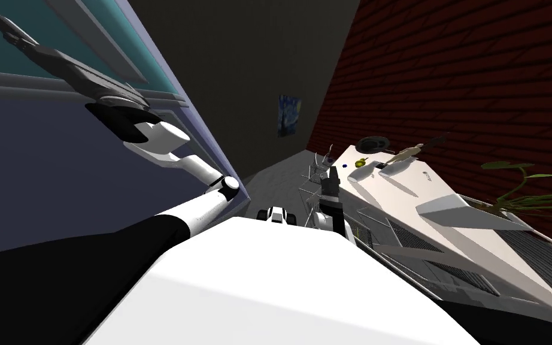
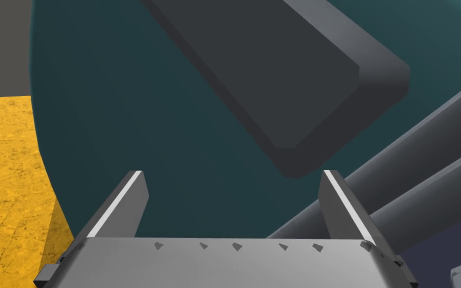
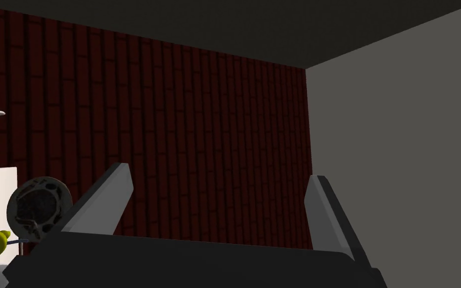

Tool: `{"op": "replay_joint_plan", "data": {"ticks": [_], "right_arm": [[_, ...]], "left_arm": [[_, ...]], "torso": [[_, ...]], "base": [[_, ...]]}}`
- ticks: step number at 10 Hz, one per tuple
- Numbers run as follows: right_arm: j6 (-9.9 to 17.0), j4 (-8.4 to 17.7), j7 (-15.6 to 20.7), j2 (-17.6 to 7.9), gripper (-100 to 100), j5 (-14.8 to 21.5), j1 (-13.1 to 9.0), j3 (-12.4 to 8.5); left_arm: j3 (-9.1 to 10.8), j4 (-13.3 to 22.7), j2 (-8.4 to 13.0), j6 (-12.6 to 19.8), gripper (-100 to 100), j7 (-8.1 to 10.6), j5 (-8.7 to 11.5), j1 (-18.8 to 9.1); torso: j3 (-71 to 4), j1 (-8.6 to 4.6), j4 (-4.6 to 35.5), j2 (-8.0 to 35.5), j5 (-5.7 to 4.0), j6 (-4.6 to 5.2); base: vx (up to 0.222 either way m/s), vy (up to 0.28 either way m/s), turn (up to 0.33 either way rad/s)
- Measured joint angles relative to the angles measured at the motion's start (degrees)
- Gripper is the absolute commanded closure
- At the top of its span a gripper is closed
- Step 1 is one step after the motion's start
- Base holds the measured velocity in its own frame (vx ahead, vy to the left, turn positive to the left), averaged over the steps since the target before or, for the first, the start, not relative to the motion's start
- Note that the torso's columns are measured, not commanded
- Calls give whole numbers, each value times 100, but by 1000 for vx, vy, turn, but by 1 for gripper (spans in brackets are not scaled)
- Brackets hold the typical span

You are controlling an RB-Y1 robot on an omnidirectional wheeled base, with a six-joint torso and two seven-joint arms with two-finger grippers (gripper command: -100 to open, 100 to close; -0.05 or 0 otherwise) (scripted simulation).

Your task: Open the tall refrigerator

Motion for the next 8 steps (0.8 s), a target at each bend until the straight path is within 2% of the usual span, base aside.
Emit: {"op": "replay_joint_plan", "data": {"ticks": [1, 2, 3, 4, 5, 8], "right_arm": [[0, 0, 0, 0, 0, 0, 1, 0], [0, 0, 0, 0, 0, 0, 0, 0], [0, 0, 0, 0, 0, 0, 1, 0], [0, 0, 0, 0, 0, 0, 2, -1], [-1, 0, 0, -1, 0, 0, 6, -2], [-1, -1, 0, -1, 0, 0, 5, -2]], "left_arm": [[19, 124, 52, -42, -100, 3, 2, -16], [119, 255, 135, -133, -100, -8, -64, -66], [177, 395, 208, -209, -100, -16, -95, -103], [175, 409, 214, -223, 100, -16, -96, -109], [102, 307, 164, -137, 100, -7, -43, -71], [-197, -127, -114, 250, 100, 25, 142, 80]], "torso": [[-5, 5, 1, -9, 3, -12], [-9, 14, 1, -3, 0, 6], [-10, 17, 1, -6, 0, 2], [-8, 4, 0, -10, -2, -2], [-15, -6, -2, -27, -8, -7], [6, -46, -2, 9, -18, 20]], "base": [[-84, -8, -238], [-92, -3, -165], [-38, -5, -29], [85, 12, 363], [200, 25, 429], [144, -1, 207]]}}
